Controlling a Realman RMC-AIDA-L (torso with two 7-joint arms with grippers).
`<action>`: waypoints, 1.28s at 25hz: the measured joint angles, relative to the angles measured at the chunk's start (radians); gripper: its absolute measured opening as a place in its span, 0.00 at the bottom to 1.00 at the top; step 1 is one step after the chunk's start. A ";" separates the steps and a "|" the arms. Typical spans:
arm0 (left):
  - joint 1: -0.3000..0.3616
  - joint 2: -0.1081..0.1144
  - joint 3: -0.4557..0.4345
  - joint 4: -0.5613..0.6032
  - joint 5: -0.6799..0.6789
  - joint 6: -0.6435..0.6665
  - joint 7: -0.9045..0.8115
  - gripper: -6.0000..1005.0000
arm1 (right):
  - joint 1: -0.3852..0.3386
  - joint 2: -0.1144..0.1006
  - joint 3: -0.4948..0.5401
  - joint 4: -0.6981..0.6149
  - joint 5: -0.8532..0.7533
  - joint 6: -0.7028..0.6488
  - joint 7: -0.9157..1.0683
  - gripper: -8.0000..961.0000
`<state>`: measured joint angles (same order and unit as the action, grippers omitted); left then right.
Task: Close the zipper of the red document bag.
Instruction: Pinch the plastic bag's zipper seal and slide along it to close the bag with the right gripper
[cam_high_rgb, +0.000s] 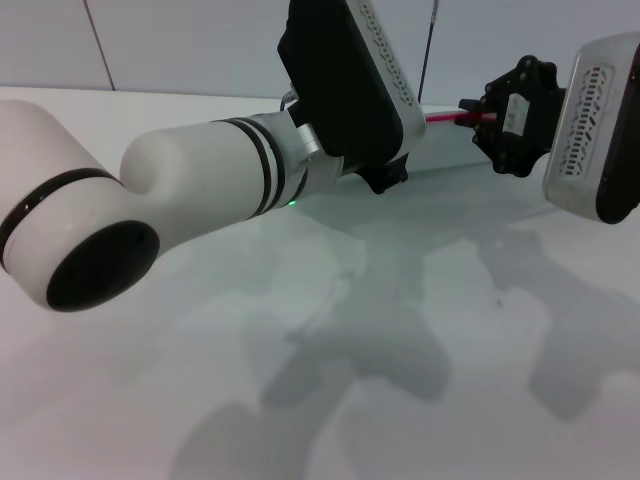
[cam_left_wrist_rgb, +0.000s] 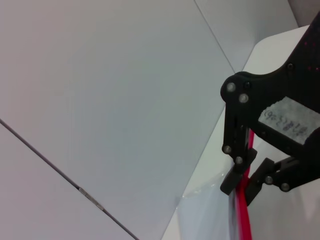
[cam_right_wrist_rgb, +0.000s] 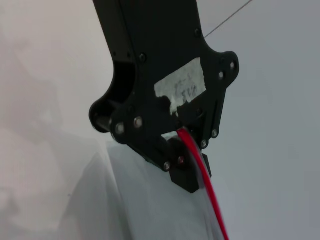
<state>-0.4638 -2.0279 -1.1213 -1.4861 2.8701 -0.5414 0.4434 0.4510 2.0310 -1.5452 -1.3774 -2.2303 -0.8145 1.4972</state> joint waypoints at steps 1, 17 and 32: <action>0.000 0.000 0.000 0.000 0.000 0.000 0.000 0.06 | 0.000 0.000 0.000 0.000 0.000 0.000 0.000 0.13; 0.036 0.000 0.000 -0.035 0.000 0.005 0.001 0.06 | -0.003 0.000 0.007 0.045 -0.074 0.066 0.044 0.09; 0.196 0.000 -0.003 -0.224 0.000 -0.012 0.050 0.06 | 0.002 -0.004 0.086 0.164 -0.075 0.176 0.069 0.09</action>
<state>-0.2682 -2.0278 -1.1242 -1.7098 2.8700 -0.5536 0.4932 0.4532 2.0270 -1.4589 -1.2135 -2.3056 -0.6381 1.5657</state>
